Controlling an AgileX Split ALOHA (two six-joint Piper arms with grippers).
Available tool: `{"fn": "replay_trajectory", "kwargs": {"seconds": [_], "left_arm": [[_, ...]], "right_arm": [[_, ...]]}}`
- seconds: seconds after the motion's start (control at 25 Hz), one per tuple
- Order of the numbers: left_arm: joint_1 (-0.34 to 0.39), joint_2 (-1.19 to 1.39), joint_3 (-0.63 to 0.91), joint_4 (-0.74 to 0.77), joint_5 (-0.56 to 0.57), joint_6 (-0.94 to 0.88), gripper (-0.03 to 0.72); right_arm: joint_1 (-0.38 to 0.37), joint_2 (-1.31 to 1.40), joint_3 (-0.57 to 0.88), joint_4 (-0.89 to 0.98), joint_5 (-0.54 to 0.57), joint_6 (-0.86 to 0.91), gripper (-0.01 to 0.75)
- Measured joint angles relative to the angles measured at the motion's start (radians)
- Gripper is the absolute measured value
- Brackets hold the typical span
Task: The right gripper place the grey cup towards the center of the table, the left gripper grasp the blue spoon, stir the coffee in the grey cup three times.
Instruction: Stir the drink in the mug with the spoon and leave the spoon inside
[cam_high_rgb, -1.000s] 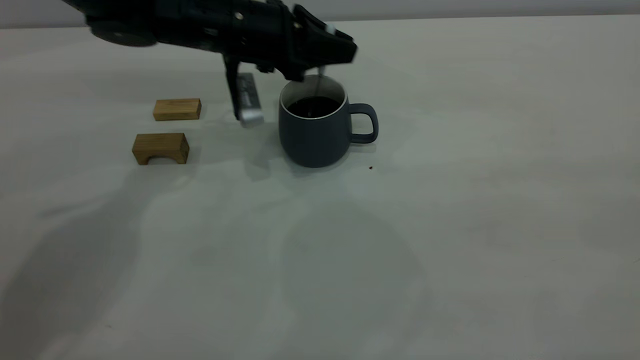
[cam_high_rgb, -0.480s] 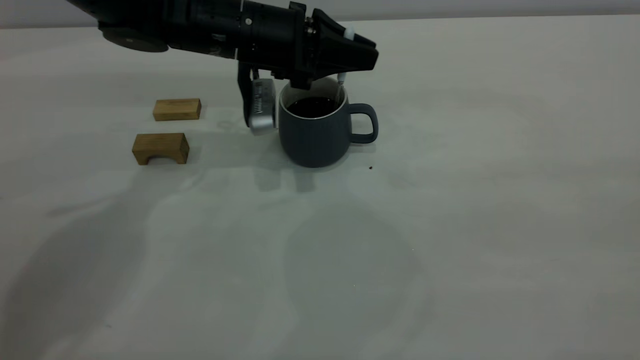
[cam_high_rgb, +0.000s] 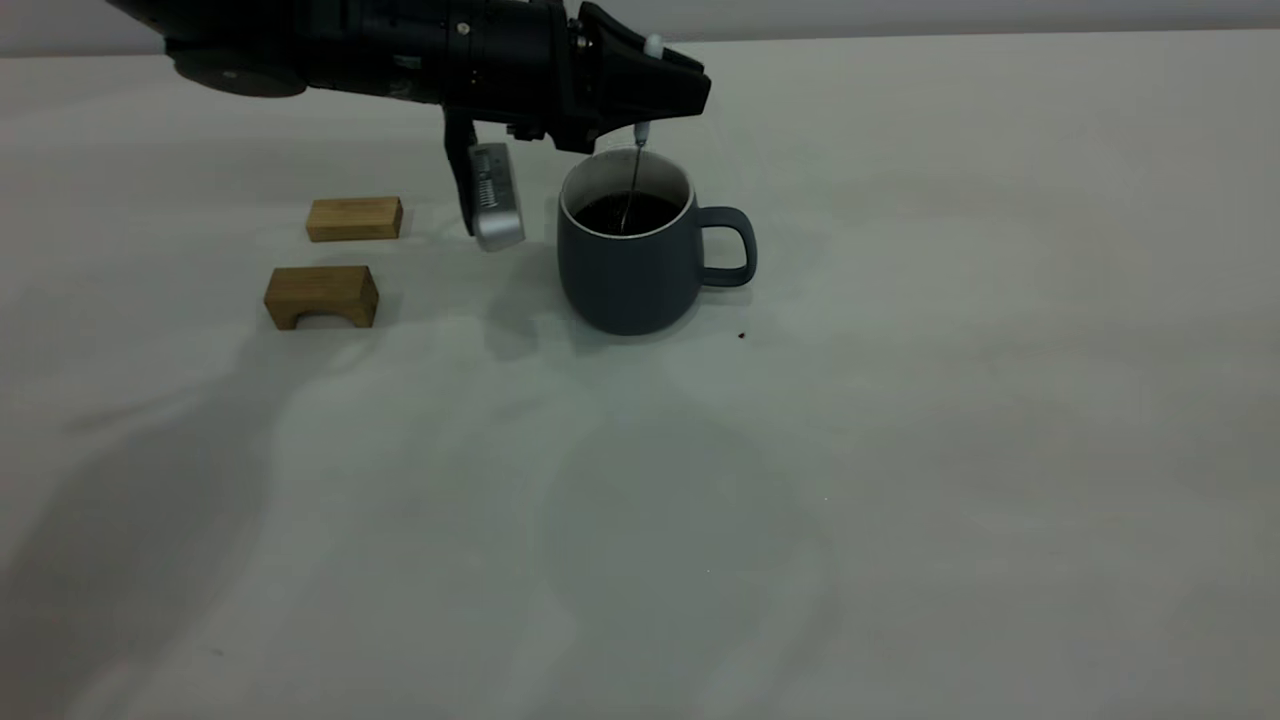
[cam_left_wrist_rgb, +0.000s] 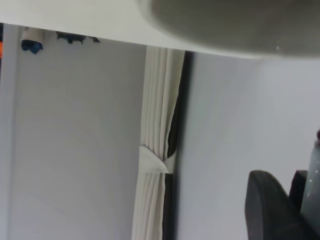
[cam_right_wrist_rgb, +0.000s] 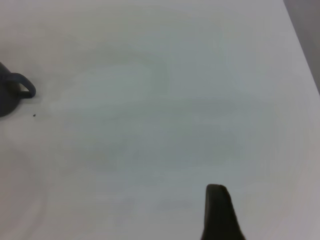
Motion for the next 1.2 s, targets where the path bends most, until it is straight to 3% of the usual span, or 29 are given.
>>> {"fn": "replay_trajectory", "kwargs": {"seconds": [0.48, 0.72, 0.96, 1.2], "left_arm": [[-0.039, 0.022, -0.033, 0.053, 0.082, -0.008, 0.133], [0.004, 0.022, -0.033, 0.137, 0.147, -0.045, 0.133], [0.036, 0.022, -0.033, 0.124, 0.088, -0.055, 0.133], [0.006, 0.022, -0.033, 0.031, 0.015, -0.055, 0.133]], "right_arm": [[0.000, 0.000, 0.000, 0.000, 0.000, 0.000, 0.529], [0.000, 0.000, 0.000, 0.000, 0.000, 0.000, 0.529], [0.000, 0.000, 0.000, 0.000, 0.000, 0.000, 0.529], [0.000, 0.000, 0.000, 0.000, 0.000, 0.000, 0.529]]}}
